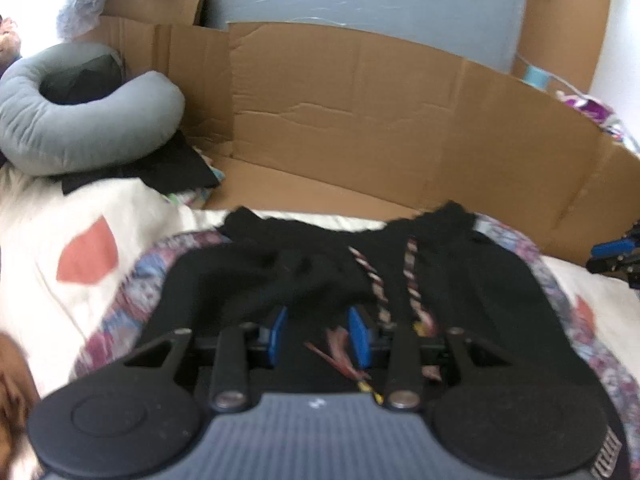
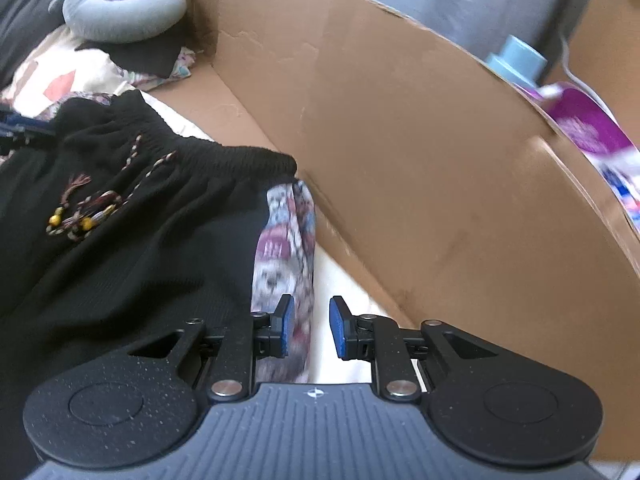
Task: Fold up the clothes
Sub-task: 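Lift the black shorts by the waistband with both grippers and shake them out, then lay the black shorts flat on the bed with both grippers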
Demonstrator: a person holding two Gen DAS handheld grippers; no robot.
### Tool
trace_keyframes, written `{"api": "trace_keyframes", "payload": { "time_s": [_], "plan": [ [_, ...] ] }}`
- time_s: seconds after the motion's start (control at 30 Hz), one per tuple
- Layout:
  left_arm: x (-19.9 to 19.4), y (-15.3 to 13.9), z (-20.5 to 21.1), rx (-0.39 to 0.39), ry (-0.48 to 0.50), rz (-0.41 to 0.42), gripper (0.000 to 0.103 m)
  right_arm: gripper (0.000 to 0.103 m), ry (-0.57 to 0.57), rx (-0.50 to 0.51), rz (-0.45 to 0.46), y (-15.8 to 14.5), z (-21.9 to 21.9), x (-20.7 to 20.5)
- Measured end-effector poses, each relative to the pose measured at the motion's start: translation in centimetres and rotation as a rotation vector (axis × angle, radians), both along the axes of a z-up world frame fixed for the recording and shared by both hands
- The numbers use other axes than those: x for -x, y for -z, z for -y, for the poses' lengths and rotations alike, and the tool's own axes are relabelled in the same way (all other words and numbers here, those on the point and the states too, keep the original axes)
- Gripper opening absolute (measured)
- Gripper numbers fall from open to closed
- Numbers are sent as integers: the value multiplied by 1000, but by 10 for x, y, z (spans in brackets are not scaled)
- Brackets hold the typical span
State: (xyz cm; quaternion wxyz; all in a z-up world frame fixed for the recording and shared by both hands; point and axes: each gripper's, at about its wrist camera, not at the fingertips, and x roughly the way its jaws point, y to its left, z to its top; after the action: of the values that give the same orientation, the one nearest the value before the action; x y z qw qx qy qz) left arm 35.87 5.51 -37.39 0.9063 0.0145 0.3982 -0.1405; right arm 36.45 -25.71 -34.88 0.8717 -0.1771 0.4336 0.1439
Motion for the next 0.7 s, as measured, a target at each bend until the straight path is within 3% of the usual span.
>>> {"api": "trace_keyframes", "payload": {
  "time_s": [0.3,0.43,0.7],
  "plan": [
    [73,-26,15,4,98,-50,40,26,21,-37,17,-31,31,91],
    [105,-32,17,-21,97,-75,44,31,48,-78,13,-42,48,133],
    [146,-26,15,14,106,-136,44,31,94,-98,-15,-27,73,204]
  ]
}}
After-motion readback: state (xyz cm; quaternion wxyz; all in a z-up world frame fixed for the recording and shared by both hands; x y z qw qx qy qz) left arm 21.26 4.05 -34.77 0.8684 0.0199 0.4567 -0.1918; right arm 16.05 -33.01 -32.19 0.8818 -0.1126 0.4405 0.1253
